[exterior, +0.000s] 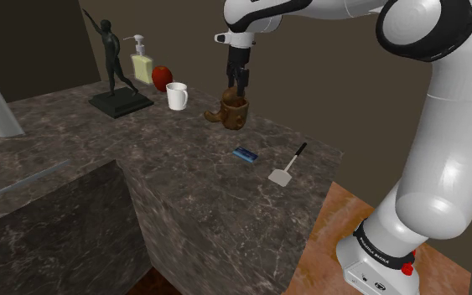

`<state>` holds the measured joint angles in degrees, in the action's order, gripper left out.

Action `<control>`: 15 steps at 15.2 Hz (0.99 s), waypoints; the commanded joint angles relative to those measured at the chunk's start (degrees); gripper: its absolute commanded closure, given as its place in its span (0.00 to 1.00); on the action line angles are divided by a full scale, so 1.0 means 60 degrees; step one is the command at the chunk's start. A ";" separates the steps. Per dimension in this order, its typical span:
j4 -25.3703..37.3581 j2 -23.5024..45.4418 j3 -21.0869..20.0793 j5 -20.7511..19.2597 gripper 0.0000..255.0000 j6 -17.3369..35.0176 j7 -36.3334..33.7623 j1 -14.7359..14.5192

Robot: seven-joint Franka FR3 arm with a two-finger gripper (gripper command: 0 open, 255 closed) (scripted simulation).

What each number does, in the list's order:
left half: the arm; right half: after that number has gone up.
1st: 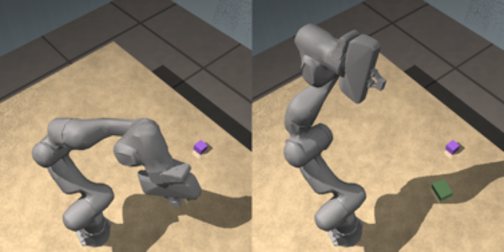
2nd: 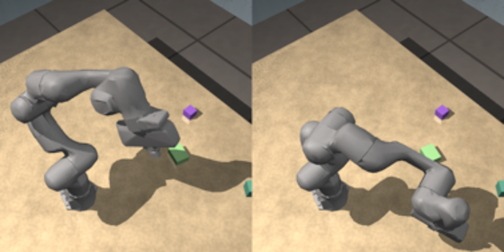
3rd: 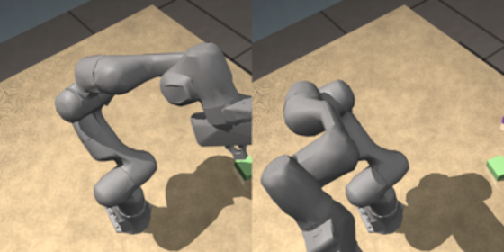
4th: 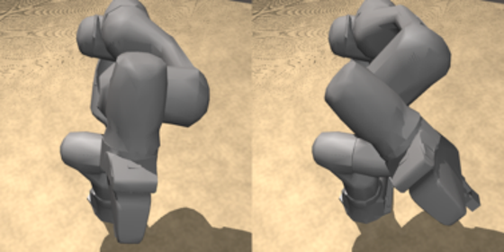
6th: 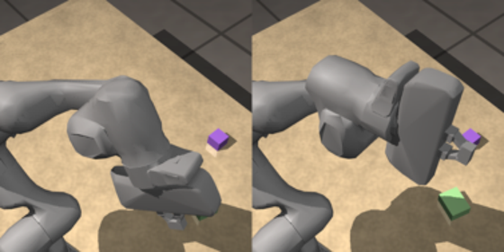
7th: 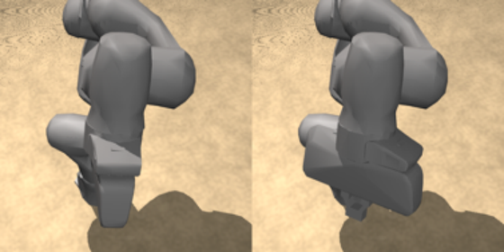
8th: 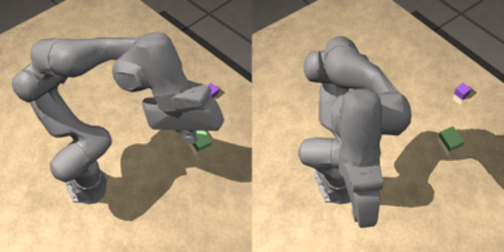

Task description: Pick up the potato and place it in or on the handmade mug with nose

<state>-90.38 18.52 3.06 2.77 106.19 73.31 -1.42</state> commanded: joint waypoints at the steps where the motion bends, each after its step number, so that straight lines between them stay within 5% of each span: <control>1: 0.0000 0.0000 0.0000 0.0000 0.00 0.0000 0.0000 0.0000; 7: 0.1190 -0.0016 0.0014 -0.0011 0.00 -0.1207 -0.0016 0.0029; 15: 0.1190 -0.0016 0.0014 -0.0011 0.00 -0.1207 -0.0016 0.0029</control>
